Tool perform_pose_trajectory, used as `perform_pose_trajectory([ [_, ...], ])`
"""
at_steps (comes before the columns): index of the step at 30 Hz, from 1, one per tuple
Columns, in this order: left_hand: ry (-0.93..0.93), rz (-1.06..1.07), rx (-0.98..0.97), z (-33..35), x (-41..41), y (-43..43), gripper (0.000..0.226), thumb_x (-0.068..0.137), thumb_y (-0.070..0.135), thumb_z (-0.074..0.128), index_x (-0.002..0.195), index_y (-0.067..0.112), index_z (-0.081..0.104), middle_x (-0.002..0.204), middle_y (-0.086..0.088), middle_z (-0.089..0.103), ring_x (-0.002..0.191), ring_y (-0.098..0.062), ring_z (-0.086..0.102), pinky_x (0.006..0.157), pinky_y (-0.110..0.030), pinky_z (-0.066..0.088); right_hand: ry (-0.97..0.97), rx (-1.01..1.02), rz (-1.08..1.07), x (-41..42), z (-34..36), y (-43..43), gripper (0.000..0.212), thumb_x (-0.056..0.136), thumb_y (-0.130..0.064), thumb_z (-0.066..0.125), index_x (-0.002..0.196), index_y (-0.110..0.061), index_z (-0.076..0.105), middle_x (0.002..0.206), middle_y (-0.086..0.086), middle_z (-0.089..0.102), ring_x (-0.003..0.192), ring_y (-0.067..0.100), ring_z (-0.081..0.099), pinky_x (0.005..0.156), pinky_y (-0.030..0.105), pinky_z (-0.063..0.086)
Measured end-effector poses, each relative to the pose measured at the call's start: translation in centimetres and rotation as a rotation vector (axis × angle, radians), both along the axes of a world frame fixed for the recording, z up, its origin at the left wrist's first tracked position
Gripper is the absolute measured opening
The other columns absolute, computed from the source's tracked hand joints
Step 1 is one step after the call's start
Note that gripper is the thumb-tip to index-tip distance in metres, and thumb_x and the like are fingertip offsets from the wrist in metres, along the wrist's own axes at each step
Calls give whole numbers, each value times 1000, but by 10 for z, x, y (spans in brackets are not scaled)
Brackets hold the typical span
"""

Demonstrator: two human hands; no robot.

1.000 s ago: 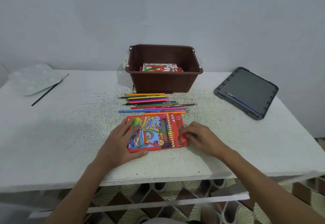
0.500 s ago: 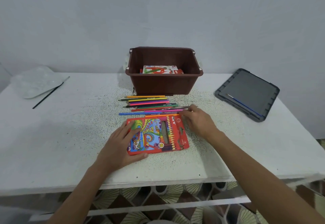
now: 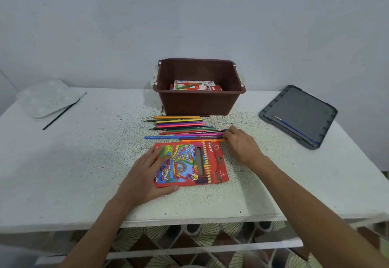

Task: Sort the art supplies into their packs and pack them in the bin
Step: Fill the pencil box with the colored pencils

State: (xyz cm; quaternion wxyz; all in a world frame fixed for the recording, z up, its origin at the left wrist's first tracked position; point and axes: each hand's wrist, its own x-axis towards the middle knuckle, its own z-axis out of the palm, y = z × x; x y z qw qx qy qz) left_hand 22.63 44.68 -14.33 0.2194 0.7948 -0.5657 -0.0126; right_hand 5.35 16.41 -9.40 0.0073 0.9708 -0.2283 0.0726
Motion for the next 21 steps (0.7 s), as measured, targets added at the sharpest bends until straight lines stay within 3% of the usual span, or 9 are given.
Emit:
perform_pose_trajectory([
  [3, 1, 0, 0, -1, 0, 1, 93, 71, 86, 54, 142, 27, 42, 156, -1, 33, 144, -25, 30, 106, -56, 41, -13, -60, -64, -10, 2, -6, 14, 91, -9, 61, 105, -9, 59, 94, 8, 56, 73, 24, 56, 53, 30, 36],
  [6, 11, 4, -3, 0, 0, 0, 93, 71, 87, 52, 142, 28, 42, 156, -1, 33, 144, -25, 30, 107, -54, 40, -86, -120, -121, -26, 11, -13, 21, 83, 0, 68, 102, -6, 61, 84, 12, 57, 60, 19, 41, 50, 26, 29],
  [8, 16, 4, -7, 1, 0, 0, 93, 71, 87, 52, 142, 27, 43, 157, -1, 32, 145, -25, 28, 108, -53, 39, -105, -138, -126, -39, 19, -21, 15, 86, -3, 66, 100, -6, 61, 83, 15, 56, 60, 18, 38, 49, 25, 27],
  [13, 12, 4, -13, 0, 0, 0, 94, 71, 87, 52, 142, 26, 42, 157, 0, 31, 145, -23, 27, 108, -51, 36, -112, -128, -81, -76, 25, -47, 11, 91, -8, 61, 101, -13, 63, 94, 14, 57, 68, 30, 54, 47, 27, 33],
  [18, 4, 2, -1, 0, 0, 0, 96, 71, 88, 51, 142, 25, 43, 157, -2, 32, 145, -26, 28, 107, -55, 39, -118, -99, 48, -97, 19, -57, 18, 84, 2, 70, 97, -10, 66, 86, 12, 54, 70, 28, 50, 51, 34, 43],
  [21, 0, 4, 5, 0, 0, -1, 96, 71, 88, 52, 142, 24, 43, 157, -3, 32, 145, -26, 27, 108, -56, 38, -98, -85, 102, -100, 17, -51, 18, 84, 0, 71, 97, -10, 68, 81, 7, 50, 66, 22, 43, 52, 31, 37],
])
